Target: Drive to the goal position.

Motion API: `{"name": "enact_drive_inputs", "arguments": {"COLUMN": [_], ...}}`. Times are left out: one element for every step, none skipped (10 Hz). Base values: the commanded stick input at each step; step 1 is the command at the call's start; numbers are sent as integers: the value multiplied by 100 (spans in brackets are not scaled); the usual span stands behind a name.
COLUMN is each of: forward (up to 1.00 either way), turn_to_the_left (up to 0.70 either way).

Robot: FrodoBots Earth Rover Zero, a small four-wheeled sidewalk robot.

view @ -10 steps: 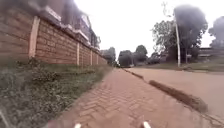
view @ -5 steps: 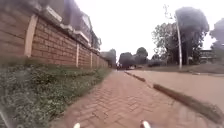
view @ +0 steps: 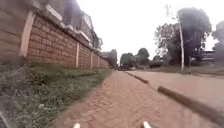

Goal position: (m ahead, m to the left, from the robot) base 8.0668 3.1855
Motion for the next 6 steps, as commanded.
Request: {"name": "enact_drive_inputs", "arguments": {"forward": [50, 50, 50, 50, 50, 50], "turn_to_the_left": [5, 6, 5, 6, 8, 6]}}
